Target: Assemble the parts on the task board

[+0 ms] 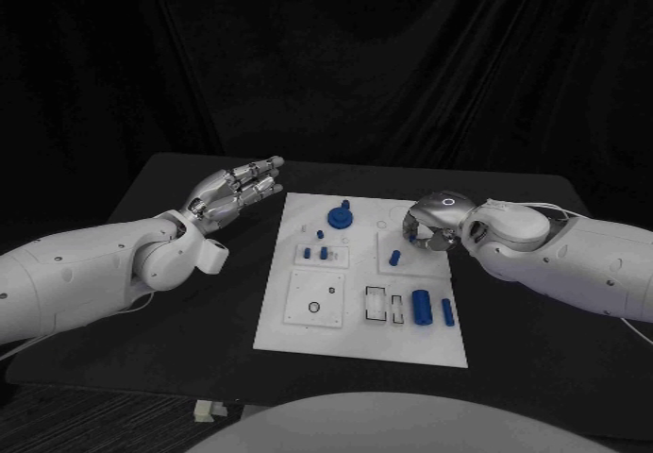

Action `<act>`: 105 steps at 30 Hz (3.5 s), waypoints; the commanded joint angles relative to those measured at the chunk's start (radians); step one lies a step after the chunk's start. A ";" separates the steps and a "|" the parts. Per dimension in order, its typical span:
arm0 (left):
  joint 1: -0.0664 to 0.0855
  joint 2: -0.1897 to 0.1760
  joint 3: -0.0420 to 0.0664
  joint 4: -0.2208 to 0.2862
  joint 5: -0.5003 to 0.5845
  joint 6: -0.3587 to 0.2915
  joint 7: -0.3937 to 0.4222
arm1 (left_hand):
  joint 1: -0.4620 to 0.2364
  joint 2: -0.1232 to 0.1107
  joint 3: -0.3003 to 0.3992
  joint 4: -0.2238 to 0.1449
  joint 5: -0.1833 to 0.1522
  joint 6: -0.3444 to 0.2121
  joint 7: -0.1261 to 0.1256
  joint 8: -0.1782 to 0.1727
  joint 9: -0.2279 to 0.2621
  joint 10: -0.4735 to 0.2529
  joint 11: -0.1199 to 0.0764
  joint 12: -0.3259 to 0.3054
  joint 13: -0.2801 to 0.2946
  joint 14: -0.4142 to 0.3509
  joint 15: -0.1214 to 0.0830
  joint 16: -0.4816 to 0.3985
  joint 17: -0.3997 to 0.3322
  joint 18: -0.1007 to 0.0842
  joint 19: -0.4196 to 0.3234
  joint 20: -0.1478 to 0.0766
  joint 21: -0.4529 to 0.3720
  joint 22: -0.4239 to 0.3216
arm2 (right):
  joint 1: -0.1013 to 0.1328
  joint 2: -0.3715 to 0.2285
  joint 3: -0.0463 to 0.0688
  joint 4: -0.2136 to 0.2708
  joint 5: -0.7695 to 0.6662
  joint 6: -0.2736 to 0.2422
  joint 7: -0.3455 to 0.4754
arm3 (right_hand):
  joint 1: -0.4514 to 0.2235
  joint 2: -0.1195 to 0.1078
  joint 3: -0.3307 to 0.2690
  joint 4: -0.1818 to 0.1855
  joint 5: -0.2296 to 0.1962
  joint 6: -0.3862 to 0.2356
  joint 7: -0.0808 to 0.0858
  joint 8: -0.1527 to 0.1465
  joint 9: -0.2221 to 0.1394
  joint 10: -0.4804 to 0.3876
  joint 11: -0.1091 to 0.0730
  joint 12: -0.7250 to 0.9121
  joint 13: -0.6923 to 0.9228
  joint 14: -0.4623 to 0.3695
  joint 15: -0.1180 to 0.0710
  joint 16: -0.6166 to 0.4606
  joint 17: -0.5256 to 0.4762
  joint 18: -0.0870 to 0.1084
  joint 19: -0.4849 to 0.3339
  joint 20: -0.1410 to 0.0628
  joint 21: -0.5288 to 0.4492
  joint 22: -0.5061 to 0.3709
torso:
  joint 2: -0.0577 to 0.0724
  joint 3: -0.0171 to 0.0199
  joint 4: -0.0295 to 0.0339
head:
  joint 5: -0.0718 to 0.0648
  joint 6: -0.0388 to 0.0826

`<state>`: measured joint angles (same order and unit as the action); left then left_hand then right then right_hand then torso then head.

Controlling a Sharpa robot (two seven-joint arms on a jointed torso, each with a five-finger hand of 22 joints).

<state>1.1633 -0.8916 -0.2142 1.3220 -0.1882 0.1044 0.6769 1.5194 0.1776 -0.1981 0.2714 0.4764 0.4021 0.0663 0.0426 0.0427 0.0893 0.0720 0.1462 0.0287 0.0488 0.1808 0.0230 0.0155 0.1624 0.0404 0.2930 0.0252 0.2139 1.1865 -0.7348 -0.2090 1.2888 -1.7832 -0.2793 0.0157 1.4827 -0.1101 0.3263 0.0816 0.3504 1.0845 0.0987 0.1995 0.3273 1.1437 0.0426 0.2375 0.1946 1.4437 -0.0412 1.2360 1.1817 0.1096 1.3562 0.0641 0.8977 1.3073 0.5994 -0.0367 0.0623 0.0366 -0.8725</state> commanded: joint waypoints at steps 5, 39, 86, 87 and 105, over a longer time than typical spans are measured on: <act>-0.003 0.003 0.001 -0.003 0.008 0.012 0.157 | 0.022 0.000 0.006 -0.014 0.015 0.009 0.004 0.001 0.001 0.002 0.011 0.008 0.002 0.012 0.005 0.009 0.002 0.012 0.014 0.001 0.009 0.010 | 0.019 -0.031 0.002 0.043 0.018 -0.101 0.005 | 0.007 0.010 -0.001 -0.011 0.008 0.009 0.004 0.006 0.024 0.016 0.000 0.004 -0.001 -0.002 -0.002 -0.013 -0.015 0.003 0.005 -0.001 0.002 0.114 | 0.000 -0.0004 -0.0002 | 0.005 0.000; -0.021 0.008 0.001 -0.005 0.008 0.021 0.140 | 0.027 -0.002 0.007 -0.015 0.022 0.027 0.018 0.003 0.003 0.009 0.019 0.018 0.003 0.024 0.018 0.020 0.005 0.004 0.030 0.002 0.014 0.022 | 0.047 -0.022 0.002 0.341 -0.004 0.042 -0.036 | 0.015 0.007 0.007 -0.024 0.007 -0.013 0.022 -0.013 0.025 0.023 0.015 -0.025 -0.020 -0.006 0.021 -0.025 -0.029 0.005 -0.004 0.015 -0.018 0.109 | 0.000 -0.0008 0.0011 | 0.046 0.000; -0.031 0.023 0.001 -0.013 0.008 0.042 0.133 | 0.034 -0.002 0.011 -0.019 0.028 0.033 0.028 0.004 0.004 0.006 0.017 0.015 0.003 0.023 0.022 0.022 0.005 -0.002 0.031 0.002 0.013 0.018 | -0.045 0.146 0.002 0.250 -0.023 0.053 -0.027 | 0.022 0.006 0.011 -0.035 0.014 -0.018 0.027 -0.021 0.024 0.034 0.017 -0.027 -0.021 -0.002 0.023 -0.017 -0.021 0.005 -0.004 0.018 -0.012 0.111 | -0.002 -0.0017 -0.0004 | 0.069 0.000; -0.032 0.023 0.001 -0.013 0.008 0.043 0.132 | 0.034 -0.002 0.011 -0.019 0.028 0.033 0.028 0.004 0.004 0.006 0.017 0.015 0.003 0.023 0.022 0.022 0.005 -0.002 0.031 0.002 0.013 0.018 | -0.047 0.147 0.002 0.248 -0.023 0.053 -0.027 | 0.022 0.006 0.011 -0.035 0.014 -0.018 0.027 -0.021 0.024 0.034 0.017 -0.027 -0.021 -0.002 0.023 -0.017 -0.021 0.005 -0.004 0.018 -0.012 0.111 | -0.001 -0.0017 -0.0003 | 0.069 0.000; -0.036 0.026 0.001 -0.016 0.008 0.051 0.131 | 0.035 0.000 0.013 -0.019 0.029 0.037 0.031 0.005 0.004 0.005 0.016 0.014 0.002 0.022 0.022 0.022 0.004 -0.004 0.033 0.002 0.013 0.020 | -0.056 0.153 0.002 0.236 -0.023 0.048 -0.036 | 0.027 0.006 0.014 -0.042 0.019 -0.018 0.027 -0.024 0.023 0.040 0.017 -0.025 -0.020 -0.003 0.023 -0.018 -0.024 0.007 -0.005 0.018 -0.014 0.110 | -0.001 -0.0018 -0.0001 | 0.070 0.000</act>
<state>1.1285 -0.8682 -0.2141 1.3051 -0.1874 0.1402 0.6778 1.5448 0.1769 -0.1871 0.2550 0.5005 0.4378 0.0949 0.0426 0.0455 0.0982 0.0877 0.1578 0.0307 0.0665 0.1985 0.0384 0.0195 0.1623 0.0671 0.2948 0.0344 0.2332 1.1329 -0.5825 -0.2079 1.5242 -1.7992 -0.2308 -0.0018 1.4954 -0.1058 0.3407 0.0426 0.3641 1.0660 0.1200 0.1798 0.3492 1.1757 0.0633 0.2082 0.1733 1.4391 -0.0238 1.2165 1.1591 0.1095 1.3522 0.0750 0.8827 1.3081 0.5984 -0.0383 0.0621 0.1057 -0.8725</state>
